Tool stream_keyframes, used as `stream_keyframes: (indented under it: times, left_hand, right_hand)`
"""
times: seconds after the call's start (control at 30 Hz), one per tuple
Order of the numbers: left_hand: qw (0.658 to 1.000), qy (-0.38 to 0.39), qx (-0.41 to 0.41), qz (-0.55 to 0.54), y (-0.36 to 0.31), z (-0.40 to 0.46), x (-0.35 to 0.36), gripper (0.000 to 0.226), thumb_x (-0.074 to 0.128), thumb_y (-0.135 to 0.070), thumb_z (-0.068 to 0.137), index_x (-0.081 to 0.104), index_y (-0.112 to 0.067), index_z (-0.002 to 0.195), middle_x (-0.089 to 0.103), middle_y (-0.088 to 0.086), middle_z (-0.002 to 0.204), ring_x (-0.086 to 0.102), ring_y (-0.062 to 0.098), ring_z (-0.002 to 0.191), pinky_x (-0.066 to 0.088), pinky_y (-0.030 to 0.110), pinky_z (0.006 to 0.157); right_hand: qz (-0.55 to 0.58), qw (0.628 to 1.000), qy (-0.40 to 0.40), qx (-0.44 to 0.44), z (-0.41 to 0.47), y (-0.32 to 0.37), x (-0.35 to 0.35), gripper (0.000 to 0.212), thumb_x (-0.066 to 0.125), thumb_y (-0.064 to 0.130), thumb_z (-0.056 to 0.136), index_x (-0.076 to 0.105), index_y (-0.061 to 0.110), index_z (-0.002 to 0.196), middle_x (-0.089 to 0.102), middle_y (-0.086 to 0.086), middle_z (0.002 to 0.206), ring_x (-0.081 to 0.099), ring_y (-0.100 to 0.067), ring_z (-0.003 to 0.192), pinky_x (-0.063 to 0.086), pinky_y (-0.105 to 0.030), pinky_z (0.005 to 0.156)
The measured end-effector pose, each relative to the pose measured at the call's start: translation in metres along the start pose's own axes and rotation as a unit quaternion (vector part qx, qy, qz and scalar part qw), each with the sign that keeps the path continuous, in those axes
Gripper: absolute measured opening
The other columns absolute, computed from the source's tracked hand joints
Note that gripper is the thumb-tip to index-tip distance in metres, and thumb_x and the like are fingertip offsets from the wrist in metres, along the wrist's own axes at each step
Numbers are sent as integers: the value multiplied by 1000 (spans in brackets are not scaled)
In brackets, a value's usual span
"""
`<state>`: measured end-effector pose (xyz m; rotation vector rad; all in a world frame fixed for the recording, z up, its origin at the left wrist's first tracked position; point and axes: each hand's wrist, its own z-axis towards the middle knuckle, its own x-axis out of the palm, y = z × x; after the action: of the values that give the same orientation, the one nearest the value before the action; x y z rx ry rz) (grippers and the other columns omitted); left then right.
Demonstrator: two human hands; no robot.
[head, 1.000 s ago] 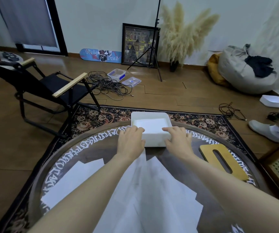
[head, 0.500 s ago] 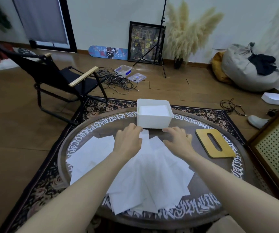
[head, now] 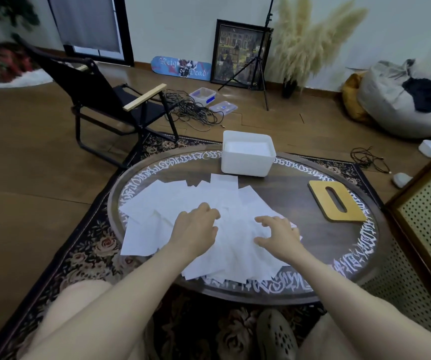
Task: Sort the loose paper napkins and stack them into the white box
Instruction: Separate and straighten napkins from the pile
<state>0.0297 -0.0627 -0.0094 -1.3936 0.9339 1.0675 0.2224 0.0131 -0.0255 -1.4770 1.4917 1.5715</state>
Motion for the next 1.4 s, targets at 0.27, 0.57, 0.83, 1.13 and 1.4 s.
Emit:
stream_keyframes:
  times: [0.27,0.57,0.83,1.13,1.4]
  left_hand:
    - [999,18,27,-18,-6,3,15,33,41,-27,100,48,-24,132,48,-5,132,57,19,102,39,29,83]
    - [999,0,38,-5,-3,10,8,32,41,-34,100,49,-28,131,49,-8,130,55,17,107,39,29,85]
    - [999,49,2,0,10,5,16,33,40,-35,100,49,-27,130,51,-7,128,56,17,110,41,29,85]
    - [993,115,-12,-8,6,3,21,36,41,-36,99,47,-26,133,50,-5,133,52,17,117,42,32,94]
    - [992,120,-29,-27,5,5,22,36,43,-37,98,49,-26,132,51,-6,133,52,15,118,42,30,93]
  right_hand:
    - [82,995,2,56,4,-20,19,59,72,31,81,47,20,134,51,-2,121,45,-20,117,41,-42,100]
    - [46,993,5,104,16,-15,29,71,78,47,71,40,18,123,54,0,113,53,-23,108,47,-39,89]
    - [7,996,-33,85,12,-6,31,60,73,42,76,42,23,123,58,0,114,55,-22,106,43,-35,83]
    - [23,994,-80,65,8,-10,27,26,66,34,84,54,24,104,43,2,113,48,-19,105,43,-32,86]
    - [101,991,-60,60,5,-13,22,17,57,24,91,60,25,74,55,8,63,51,-14,62,36,-26,55]
